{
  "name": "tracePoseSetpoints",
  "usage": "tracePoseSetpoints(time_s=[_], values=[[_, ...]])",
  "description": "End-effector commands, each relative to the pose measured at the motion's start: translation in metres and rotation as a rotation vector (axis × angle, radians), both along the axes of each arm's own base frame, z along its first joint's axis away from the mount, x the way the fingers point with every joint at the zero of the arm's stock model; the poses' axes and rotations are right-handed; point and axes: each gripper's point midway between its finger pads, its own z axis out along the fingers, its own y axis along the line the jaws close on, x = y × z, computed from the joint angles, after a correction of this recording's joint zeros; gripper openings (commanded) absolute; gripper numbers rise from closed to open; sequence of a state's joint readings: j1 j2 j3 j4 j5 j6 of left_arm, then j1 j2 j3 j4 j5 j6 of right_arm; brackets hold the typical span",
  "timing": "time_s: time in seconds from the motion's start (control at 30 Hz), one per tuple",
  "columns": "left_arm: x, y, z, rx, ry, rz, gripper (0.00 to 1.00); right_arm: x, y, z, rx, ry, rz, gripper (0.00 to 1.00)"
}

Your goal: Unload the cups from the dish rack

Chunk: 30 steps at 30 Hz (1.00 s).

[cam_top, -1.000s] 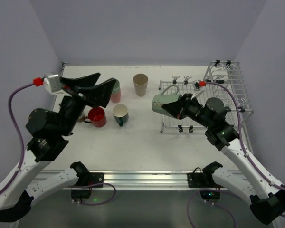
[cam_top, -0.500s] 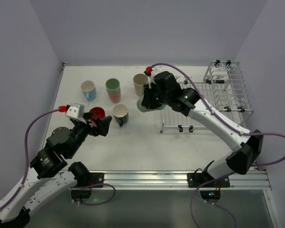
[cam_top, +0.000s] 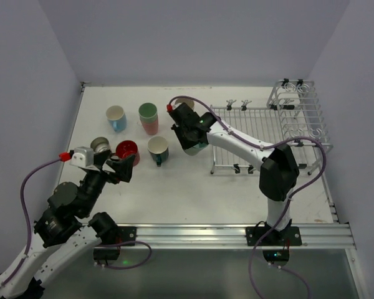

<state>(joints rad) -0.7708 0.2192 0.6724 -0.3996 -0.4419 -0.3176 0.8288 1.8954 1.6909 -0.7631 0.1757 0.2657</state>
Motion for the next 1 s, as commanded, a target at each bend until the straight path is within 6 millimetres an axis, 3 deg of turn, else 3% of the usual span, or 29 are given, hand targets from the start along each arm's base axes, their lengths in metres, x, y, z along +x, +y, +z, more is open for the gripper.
tracePoseSetpoints(time_s=[0.0,0.27,0.53,0.6,0.63,0.67,0.73,0.83,0.97], values=[[0.002,0.006,0.009,-0.007,-0.042,0.03,1.0,0.018,0.014,0.02,0.005,-0.126,0.014,0.0],[0.004,0.003,0.006,0.012,-0.03,0.023,1.0,0.016,0.027,-0.027,-0.057,-0.074,0.027,0.0],[0.005,0.003,0.005,0.017,-0.027,0.027,1.0,0.019,0.025,-0.045,-0.119,-0.066,0.011,0.04],[0.005,0.004,0.005,0.017,-0.029,0.03,1.0,0.019,0.024,-0.041,-0.113,-0.072,-0.002,0.16],[0.005,0.004,0.005,0.016,-0.028,0.03,1.0,0.019,0.023,-0.037,-0.113,-0.081,-0.01,0.31],[0.005,0.004,0.005,0.017,-0.029,0.033,1.0,0.019,0.023,-0.033,-0.102,-0.087,-0.013,0.37],[0.006,0.004,0.005,0.019,-0.029,0.033,1.0,0.018,0.025,-0.012,-0.056,-0.112,-0.014,0.5],[0.008,0.004,0.004,0.025,-0.022,0.038,1.0,0.017,0.027,0.017,0.016,-0.157,-0.018,0.61],[0.009,0.006,0.002,0.028,-0.014,0.057,1.0,0.006,0.02,0.038,0.072,-0.169,-0.02,0.7]])
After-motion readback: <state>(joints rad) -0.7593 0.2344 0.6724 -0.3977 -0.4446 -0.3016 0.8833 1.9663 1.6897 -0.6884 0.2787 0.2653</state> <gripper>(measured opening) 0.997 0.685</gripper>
